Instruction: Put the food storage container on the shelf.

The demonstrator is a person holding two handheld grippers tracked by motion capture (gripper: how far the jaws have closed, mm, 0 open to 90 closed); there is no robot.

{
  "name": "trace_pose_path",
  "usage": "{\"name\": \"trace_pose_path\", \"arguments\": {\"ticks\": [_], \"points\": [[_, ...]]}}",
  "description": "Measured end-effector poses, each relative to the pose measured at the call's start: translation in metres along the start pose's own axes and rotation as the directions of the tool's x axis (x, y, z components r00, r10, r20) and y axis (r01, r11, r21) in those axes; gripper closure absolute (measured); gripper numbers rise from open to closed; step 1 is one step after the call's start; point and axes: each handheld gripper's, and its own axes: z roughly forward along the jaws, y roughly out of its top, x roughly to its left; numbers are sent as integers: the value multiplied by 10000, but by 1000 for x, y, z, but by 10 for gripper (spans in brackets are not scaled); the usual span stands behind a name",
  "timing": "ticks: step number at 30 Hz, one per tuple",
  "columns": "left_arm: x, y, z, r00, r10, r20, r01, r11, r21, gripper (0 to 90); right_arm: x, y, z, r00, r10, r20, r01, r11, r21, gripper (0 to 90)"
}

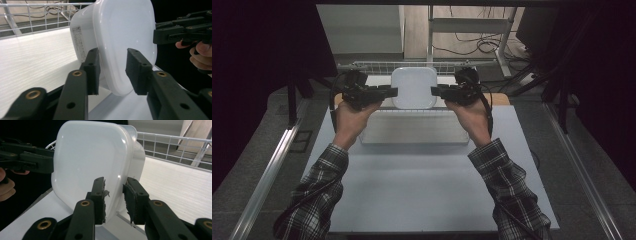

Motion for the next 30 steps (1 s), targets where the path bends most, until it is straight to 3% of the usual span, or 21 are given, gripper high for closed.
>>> {"name": "trace_pose_path", "arguments": {"ticks": [12,19,20,24,30], "points": [[0,7,11,9975,282,-643,-259,9990,367,611,-6,7,10,9997,163,169,-163,9999,10,612],[3,9,14,9982,126,-589,-103,9992,387,601,-9,9,14,9996,96,252,-96,10000,9,575],[4,10,16,9982,56,-604,-27,9988,479,588,-9,10,15,9984,-126,560,125,9999,14,547],[11,14,18,9985,-264,-483,291,9980,565,560,-10,11,18,9970,-142,758,139,9999,38,546],[14,20,23,9946,-127,-1026,169,9990,405,543,-10,11,21,9961,-123,868,134,9998,-128,550]]}}
